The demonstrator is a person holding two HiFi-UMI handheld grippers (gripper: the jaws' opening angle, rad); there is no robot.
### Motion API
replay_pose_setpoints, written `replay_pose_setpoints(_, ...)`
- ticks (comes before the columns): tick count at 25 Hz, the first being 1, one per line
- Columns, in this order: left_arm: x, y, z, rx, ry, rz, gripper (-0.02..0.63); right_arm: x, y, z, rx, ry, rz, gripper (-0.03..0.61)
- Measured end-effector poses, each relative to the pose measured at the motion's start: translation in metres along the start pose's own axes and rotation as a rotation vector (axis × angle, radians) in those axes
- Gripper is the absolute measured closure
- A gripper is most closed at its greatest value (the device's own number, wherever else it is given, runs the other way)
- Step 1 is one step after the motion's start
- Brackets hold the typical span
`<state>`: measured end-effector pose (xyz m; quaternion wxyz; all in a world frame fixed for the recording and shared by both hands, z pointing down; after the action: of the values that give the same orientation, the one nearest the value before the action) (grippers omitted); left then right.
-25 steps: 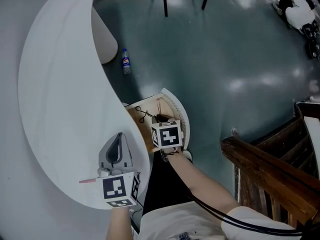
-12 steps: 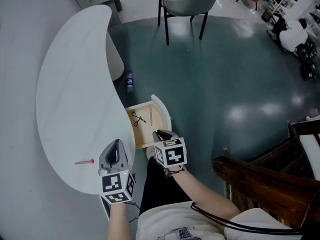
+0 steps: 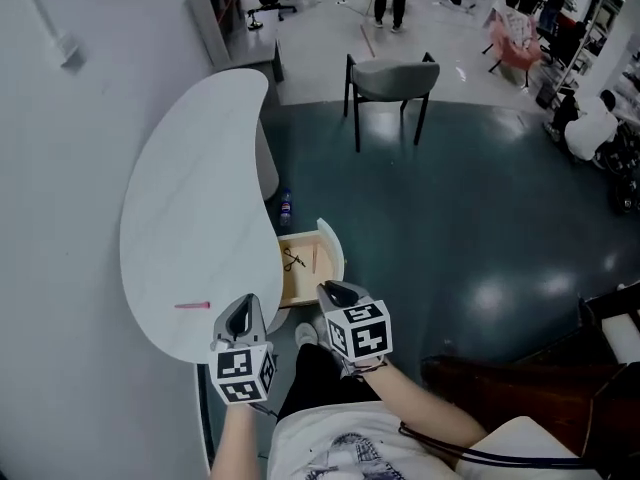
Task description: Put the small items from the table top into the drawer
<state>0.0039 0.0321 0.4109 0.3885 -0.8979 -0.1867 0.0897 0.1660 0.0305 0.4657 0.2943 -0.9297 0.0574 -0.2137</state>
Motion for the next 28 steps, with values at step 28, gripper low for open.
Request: replay_pose_setpoints(28, -0.128, -0.037, 0.212, 0.214, 0.071, 0.048, 0.594, -0.276, -0.001, 0.074, 0.236, 0.177, 0.280, 0.537)
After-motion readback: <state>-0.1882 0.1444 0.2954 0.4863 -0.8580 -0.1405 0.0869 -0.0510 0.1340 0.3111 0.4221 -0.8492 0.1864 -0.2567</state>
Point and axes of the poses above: the fingertips, and each gripper's own axes: z backward along the fingers, x to its right, y out of its top, the point moved 4 cm from there along z, backward along the fingers, and after that the axes turned 15 degrees about -x, right-handed, at the moved point
